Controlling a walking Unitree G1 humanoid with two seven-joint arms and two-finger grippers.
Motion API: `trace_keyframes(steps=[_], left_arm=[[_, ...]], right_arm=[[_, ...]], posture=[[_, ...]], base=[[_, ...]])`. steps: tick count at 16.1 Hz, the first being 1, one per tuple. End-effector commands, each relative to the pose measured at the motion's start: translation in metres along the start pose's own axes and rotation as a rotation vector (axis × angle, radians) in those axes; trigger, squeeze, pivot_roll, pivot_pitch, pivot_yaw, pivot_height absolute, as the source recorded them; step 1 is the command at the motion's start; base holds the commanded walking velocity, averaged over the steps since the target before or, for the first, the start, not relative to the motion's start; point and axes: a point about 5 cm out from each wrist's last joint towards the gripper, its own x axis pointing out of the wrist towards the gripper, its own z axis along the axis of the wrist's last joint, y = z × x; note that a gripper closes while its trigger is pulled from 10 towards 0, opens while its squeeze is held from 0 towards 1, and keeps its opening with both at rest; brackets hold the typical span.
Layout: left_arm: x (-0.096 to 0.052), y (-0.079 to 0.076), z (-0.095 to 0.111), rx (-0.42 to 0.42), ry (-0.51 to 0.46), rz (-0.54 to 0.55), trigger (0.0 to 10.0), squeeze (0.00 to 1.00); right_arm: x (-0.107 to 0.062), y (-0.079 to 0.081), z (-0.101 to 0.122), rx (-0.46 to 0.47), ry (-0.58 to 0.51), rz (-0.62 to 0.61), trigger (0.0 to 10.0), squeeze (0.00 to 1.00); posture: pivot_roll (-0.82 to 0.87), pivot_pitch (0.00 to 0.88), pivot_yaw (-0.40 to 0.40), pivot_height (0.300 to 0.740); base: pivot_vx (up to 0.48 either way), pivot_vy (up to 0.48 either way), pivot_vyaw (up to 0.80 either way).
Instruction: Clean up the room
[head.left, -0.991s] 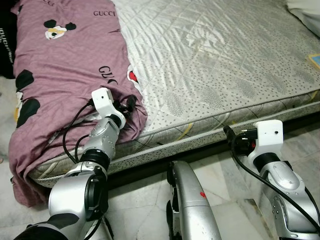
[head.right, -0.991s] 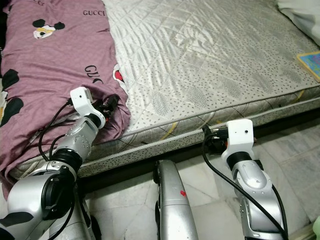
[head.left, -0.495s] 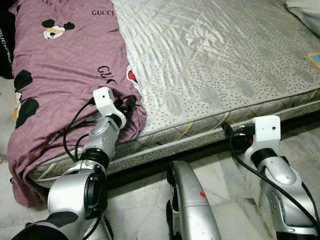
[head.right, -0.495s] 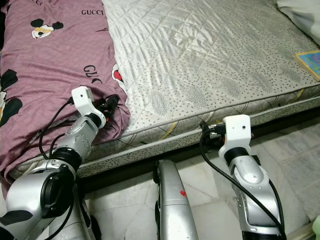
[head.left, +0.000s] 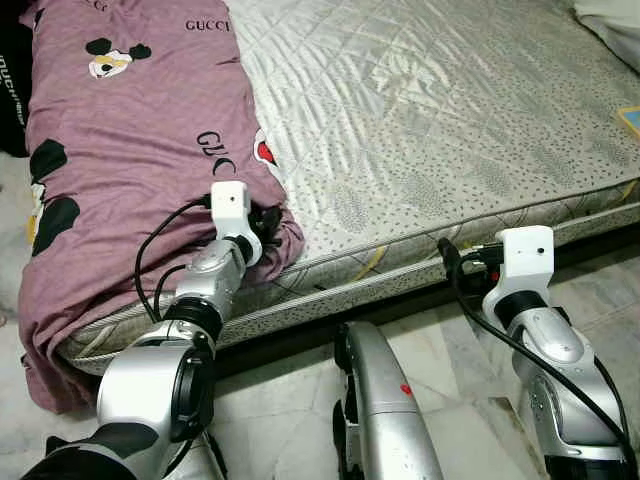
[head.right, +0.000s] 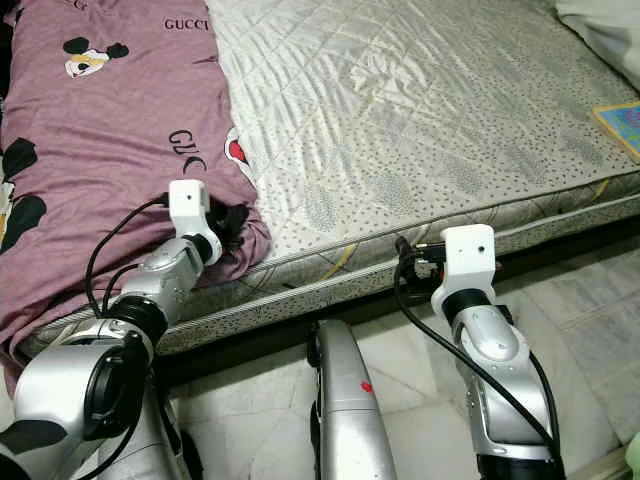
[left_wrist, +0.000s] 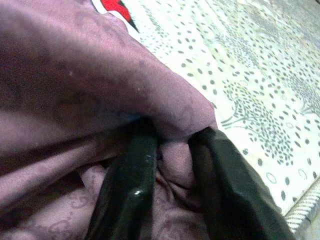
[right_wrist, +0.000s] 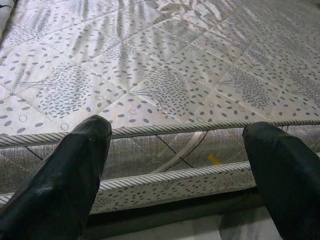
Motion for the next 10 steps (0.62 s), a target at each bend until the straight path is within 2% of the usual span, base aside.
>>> trace_keyframes(steps=[1,4,5,8,10], left_arm=[[0.002,-0.007,-0.006,0.056,0.048,-0.035,0.0,0.00],[0.002,-0.016,-0.016,0.234,0.109,-0.086,0.0,0.00],[0.003,-0.028,-0.020,0.298,0.110,-0.136,0.0,0.00],[0.005,-0.057,-0.028,0.352,0.084,-0.250,0.0,0.00],[0.003,-0.087,-0.035,0.354,0.036,-0.353,0.0,0.00]], right_arm=[[0.000,0.000,-0.002,-0.001,0.007,-0.008,10.0,0.00],[0.002,0.000,-0.003,0.002,0.005,-0.010,10.0,0.00],[0.002,0.000,-0.003,0.004,0.005,-0.010,10.0,0.00],[0.004,0.002,-0.003,0.009,0.003,-0.010,10.0,0.00],[0.005,0.003,-0.003,0.014,0.000,-0.010,10.0,0.00]], posture=[[-0.30,0.116,-0.067,0.521],[-0.30,0.114,-0.064,0.521],[-0.29,0.113,-0.064,0.521],[-0.29,0.107,-0.061,0.521],[-0.28,0.103,-0.059,0.521]], base=[[0.000,0.000,0.00],[0.000,0.000,0.00],[0.000,0.000,0.00],[0.000,0.000,0.00],[0.000,0.000,0.00]])
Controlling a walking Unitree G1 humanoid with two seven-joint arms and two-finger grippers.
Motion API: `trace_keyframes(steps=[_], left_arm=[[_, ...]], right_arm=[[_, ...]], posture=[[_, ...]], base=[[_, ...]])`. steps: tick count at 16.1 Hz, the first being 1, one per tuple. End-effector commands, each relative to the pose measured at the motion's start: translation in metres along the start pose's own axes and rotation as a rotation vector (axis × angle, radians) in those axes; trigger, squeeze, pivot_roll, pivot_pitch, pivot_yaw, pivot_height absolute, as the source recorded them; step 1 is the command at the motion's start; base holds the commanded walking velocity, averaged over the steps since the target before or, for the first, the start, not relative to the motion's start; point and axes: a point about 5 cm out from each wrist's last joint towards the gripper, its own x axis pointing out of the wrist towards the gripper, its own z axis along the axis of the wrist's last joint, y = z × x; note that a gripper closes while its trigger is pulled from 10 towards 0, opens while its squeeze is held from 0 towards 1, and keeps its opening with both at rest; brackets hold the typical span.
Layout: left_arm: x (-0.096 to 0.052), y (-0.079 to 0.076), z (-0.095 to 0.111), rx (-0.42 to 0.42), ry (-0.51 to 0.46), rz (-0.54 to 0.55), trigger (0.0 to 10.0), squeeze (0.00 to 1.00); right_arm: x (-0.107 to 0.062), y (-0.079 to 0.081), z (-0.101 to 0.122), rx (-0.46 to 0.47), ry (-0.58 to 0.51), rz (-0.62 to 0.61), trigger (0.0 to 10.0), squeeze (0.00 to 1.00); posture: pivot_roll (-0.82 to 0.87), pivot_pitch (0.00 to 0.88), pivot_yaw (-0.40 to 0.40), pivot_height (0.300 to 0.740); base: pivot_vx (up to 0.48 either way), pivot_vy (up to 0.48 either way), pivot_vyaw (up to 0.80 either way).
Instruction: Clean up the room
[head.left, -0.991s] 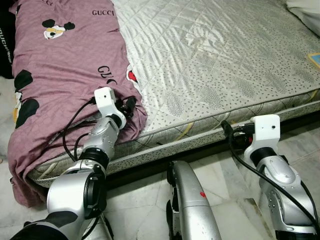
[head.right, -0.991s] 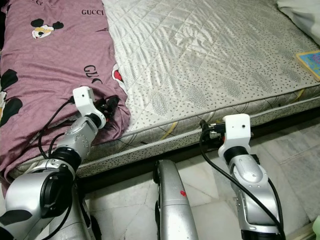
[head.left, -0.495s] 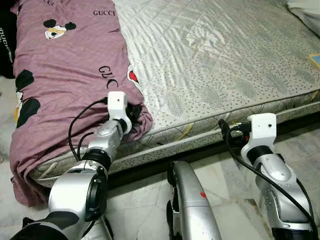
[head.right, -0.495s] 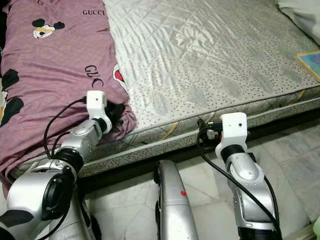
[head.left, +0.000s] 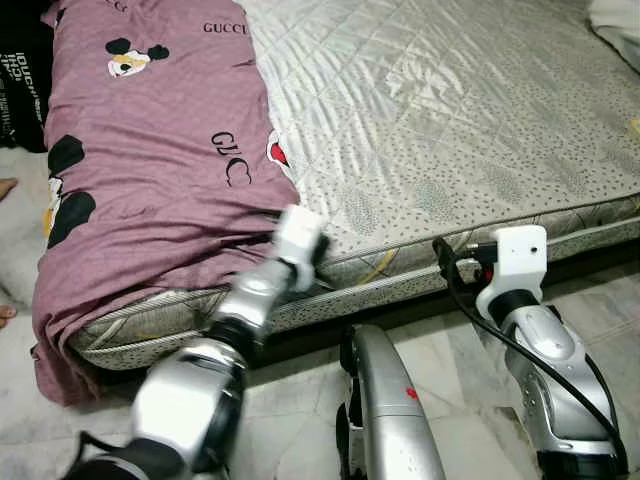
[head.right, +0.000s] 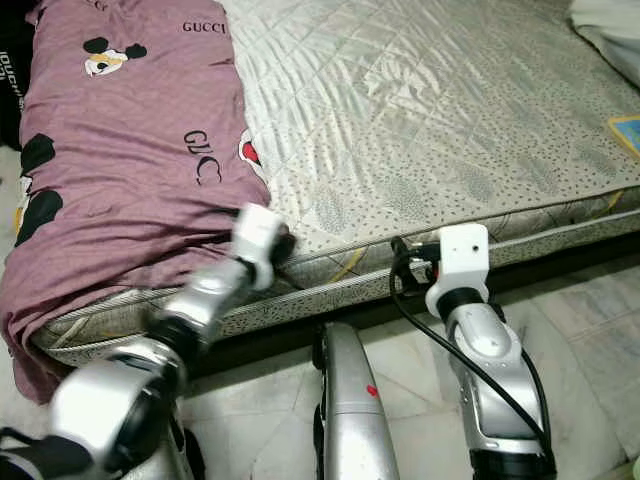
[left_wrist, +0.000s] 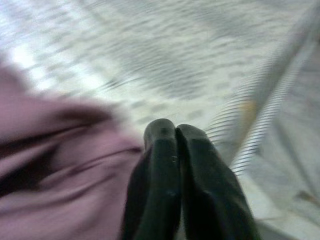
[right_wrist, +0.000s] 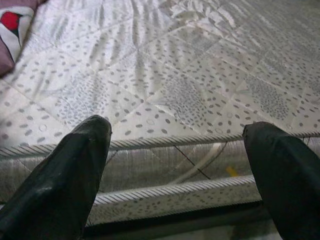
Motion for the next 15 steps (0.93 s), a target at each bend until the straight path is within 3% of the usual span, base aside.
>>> trace_keyframes(steps=[1,3,4,6,8,9,10,11,13,15], left_arm=[[0.002,-0.012,0.003,0.035,-0.040,-0.047,0.0,0.00],[0.004,-0.031,0.007,0.056,-0.089,-0.122,0.0,0.00],[0.004,-0.048,0.008,0.081,-0.115,-0.202,0.0,0.00],[0.002,-0.056,0.007,0.092,-0.127,-0.230,0.0,0.00],[-0.003,-0.043,0.012,0.056,-0.208,-0.062,0.0,0.00],[-0.013,-0.022,0.017,-0.003,-0.294,0.144,10.0,0.00],[-0.020,-0.009,0.018,-0.042,-0.325,0.252,10.0,0.00],[-0.040,0.019,0.015,-0.070,-0.348,0.445,10.0,1.00],[-0.064,0.049,0.011,-0.041,-0.329,0.605,10.0,1.00],[-0.072,0.060,0.010,-0.010,-0.291,0.635,10.0,1.00]], right_arm=[[0.000,-0.002,-0.003,-0.004,0.008,-0.017,10.0,0.00],[0.001,-0.001,-0.003,-0.002,0.007,-0.016,10.0,0.00],[0.002,0.000,-0.003,0.002,0.006,-0.015,10.0,0.00],[0.004,0.001,-0.004,0.006,0.005,-0.014,10.0,0.00],[0.006,0.002,-0.005,0.014,0.004,-0.016,10.0,0.00],[0.007,0.003,-0.006,0.016,0.004,-0.014,10.0,0.00],[0.007,0.003,-0.006,0.017,0.003,-0.013,10.0,0.00],[0.008,0.004,-0.007,0.019,0.004,-0.012,10.0,0.00],[0.009,0.004,-0.009,0.023,0.007,-0.010,10.0,0.00],[0.010,0.005,-0.009,0.024,0.008,-0.008,10.0,0.00]], posture=[[-0.28,0.101,-0.058,0.521],[-0.27,0.097,-0.054,0.521],[-0.27,0.094,-0.051,0.521],[-0.26,0.087,-0.044,0.521],[-0.26,0.077,-0.039,0.521],[-0.25,0.074,-0.038,0.521],[-0.25,0.073,-0.038,0.521],[-0.24,0.070,-0.037,0.521],[-0.23,0.067,-0.036,0.521],[-0.22,0.063,-0.033,0.521]], base=[[0.000,0.000,0.00],[0.000,0.000,0.00],[0.000,0.000,0.00],[0.000,0.000,0.00],[0.000,0.000,0.00],[0.000,0.000,0.00],[0.000,0.000,0.00],[0.000,0.000,0.00],[0.000,0.000,0.00],[0.000,0.000,0.00]])
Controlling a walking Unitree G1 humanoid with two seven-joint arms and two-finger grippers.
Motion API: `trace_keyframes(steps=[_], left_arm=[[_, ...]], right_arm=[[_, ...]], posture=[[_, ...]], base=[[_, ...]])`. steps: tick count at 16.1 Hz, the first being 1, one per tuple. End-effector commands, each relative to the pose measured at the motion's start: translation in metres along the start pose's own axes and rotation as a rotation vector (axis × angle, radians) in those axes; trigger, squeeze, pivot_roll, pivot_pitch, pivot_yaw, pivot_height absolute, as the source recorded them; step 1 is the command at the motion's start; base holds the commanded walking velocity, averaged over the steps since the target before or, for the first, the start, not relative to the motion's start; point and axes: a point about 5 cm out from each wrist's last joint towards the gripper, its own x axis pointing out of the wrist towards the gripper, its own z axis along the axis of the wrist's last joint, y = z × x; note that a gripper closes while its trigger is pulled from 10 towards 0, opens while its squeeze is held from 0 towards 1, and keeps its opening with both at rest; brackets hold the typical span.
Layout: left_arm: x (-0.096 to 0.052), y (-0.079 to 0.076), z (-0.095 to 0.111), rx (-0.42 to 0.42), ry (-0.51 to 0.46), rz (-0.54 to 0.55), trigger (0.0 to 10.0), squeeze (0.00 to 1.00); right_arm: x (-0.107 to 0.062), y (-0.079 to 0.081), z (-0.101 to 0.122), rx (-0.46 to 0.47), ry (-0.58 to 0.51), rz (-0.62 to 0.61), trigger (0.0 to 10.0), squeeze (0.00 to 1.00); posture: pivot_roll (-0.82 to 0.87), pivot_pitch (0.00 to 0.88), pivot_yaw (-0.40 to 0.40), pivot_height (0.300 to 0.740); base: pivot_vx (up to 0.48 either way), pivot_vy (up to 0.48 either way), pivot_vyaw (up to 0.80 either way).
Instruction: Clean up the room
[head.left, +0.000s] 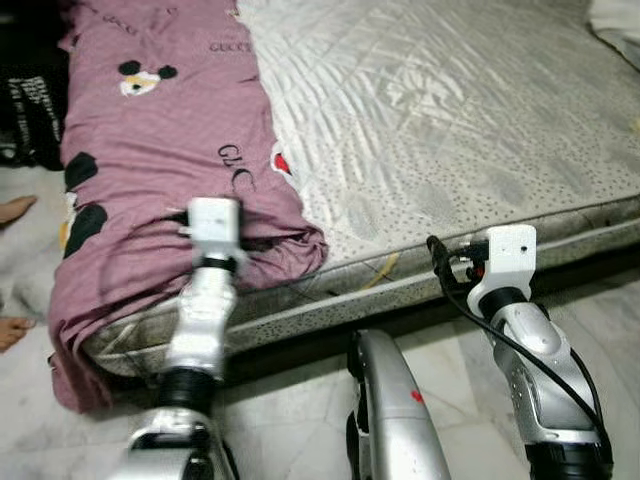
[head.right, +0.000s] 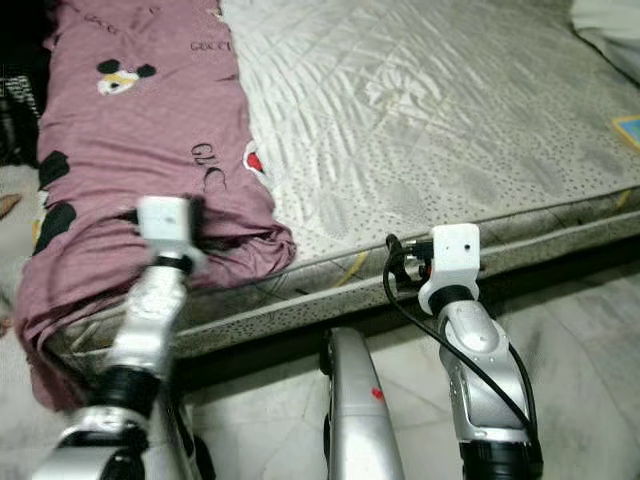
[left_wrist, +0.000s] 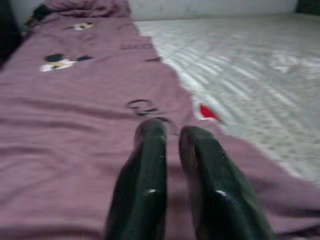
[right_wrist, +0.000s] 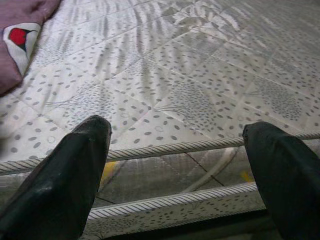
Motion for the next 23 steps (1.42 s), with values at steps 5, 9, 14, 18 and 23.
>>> trace_keyframes(steps=[5,9,14,18,23], left_arm=[[-0.002,0.024,-0.013,0.158,0.180,0.013,10.0,1.00],[-0.002,0.030,-0.025,0.163,0.314,-0.013,10.0,1.00],[0.008,0.007,-0.018,0.235,0.357,-0.225,10.0,1.00],[0.002,0.002,-0.025,0.263,0.422,-0.295,10.0,0.62],[0.006,0.018,-0.031,0.273,0.472,-0.275,10.0,0.00]], right_arm=[[0.003,0.002,-0.002,0.006,-0.001,-0.003,10.0,0.00],[0.003,0.002,-0.003,0.012,-0.001,-0.009,10.0,0.00],[0.003,0.003,-0.004,0.020,0.000,-0.015,10.0,0.00],[0.003,0.003,-0.004,0.023,0.000,-0.020,10.0,0.00],[0.004,0.003,-0.004,0.022,0.001,-0.022,10.0,0.00]], posture=[[-0.21,0.063,-0.020,0.521],[-0.21,0.070,-0.014,0.521],[-0.21,0.074,-0.007,0.521],[-0.21,0.075,-0.005,0.521],[-0.21,0.075,-0.007,0.521]], base=[[0.000,0.000,0.00],[0.000,0.000,0.00],[0.000,0.000,0.00],[0.000,0.000,0.00],[0.000,0.000,0.00]])
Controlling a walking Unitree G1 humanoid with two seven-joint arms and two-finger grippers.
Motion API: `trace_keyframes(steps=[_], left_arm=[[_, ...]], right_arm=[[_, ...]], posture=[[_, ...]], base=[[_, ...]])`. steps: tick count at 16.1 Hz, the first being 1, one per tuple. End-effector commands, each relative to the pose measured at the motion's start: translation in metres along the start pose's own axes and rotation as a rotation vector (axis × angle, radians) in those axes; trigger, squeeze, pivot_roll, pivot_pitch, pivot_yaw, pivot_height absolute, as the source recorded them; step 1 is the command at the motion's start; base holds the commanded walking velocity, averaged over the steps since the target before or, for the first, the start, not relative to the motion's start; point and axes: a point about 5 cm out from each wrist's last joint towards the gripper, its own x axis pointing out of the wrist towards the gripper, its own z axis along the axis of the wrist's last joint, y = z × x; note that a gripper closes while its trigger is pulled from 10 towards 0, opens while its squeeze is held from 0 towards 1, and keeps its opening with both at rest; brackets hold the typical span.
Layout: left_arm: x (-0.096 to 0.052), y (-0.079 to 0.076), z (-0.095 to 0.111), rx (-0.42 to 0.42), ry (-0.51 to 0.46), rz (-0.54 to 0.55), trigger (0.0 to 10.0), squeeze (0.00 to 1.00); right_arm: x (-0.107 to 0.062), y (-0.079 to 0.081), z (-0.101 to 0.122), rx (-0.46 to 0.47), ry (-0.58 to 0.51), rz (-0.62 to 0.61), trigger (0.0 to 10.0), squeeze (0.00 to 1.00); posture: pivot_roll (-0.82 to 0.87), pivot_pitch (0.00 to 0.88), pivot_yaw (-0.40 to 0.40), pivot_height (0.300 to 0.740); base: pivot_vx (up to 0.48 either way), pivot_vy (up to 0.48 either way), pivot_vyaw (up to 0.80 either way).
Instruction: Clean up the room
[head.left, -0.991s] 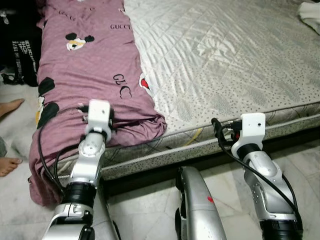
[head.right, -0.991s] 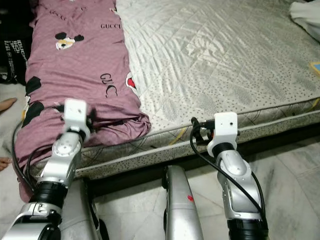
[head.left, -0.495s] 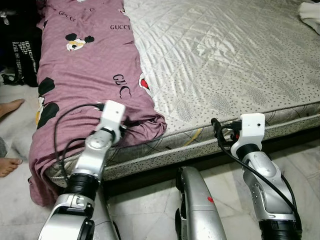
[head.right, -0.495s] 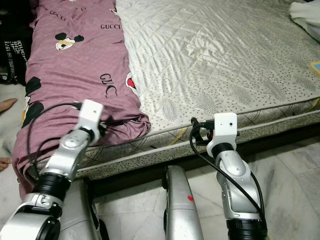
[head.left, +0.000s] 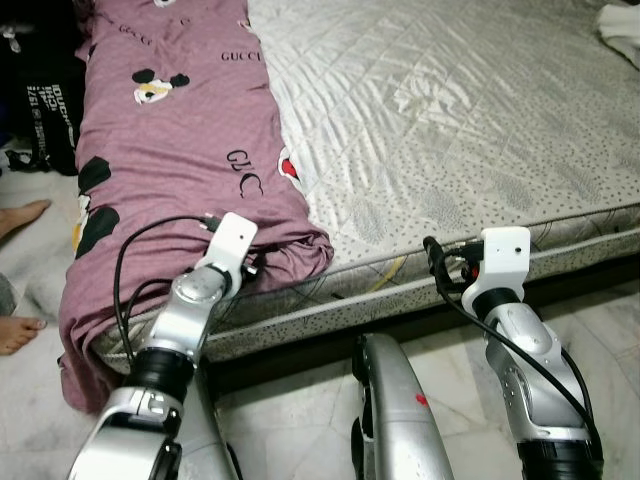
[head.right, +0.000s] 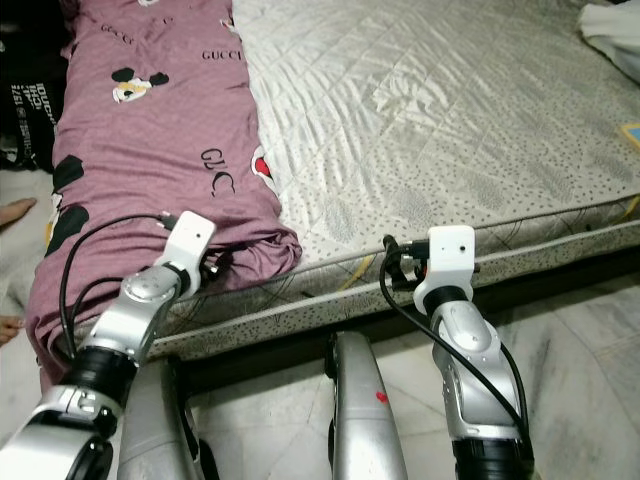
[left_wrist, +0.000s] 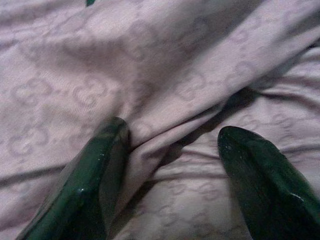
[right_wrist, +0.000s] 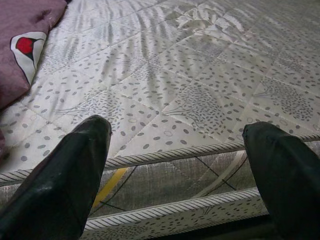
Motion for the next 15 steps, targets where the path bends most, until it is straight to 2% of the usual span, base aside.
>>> trace_keyframes(steps=[1,3,4,5,6,15], left_arm=[[0.001,0.011,0.000,-0.009,0.005,0.028,10.0,0.00],[0.002,0.020,-0.004,-0.004,0.030,0.044,10.0,0.00],[0.004,0.026,-0.005,-0.005,0.044,0.052,9.1,0.00],[0.005,0.027,-0.006,0.005,0.054,0.047,5.9,0.00],[0.006,0.028,-0.006,-0.002,0.053,0.044,0.0,0.00],[0.014,0.015,-0.006,0.011,0.048,-0.065,0.0,0.00]], right_arm=[[0.001,-0.001,0.000,-0.002,0.000,-0.008,10.0,0.00],[0.001,-0.001,0.000,-0.004,0.000,-0.008,10.0,0.00],[0.002,-0.002,0.000,-0.005,0.001,-0.007,10.0,0.00],[0.002,-0.002,0.000,-0.006,0.001,-0.007,10.0,0.00],[0.002,-0.002,0.000,-0.007,0.002,-0.006,10.0,0.00],[0.001,-0.002,0.000,-0.019,0.007,-0.006,10.0,0.00]], posture=[[-0.21,0.075,-0.008,0.521],[-0.21,0.078,-0.010,0.521],[-0.22,0.078,-0.013,0.521],[-0.22,0.078,-0.013,0.521],[-0.22,0.078,-0.013,0.521],[-0.22,0.079,-0.015,0.521]], base=[[0.000,0.000,0.00],[0.000,0.000,0.00],[0.000,0.000,0.00],[0.000,0.000,0.00],[0.000,0.000,0.00],[0.000,0.000,0.00]])
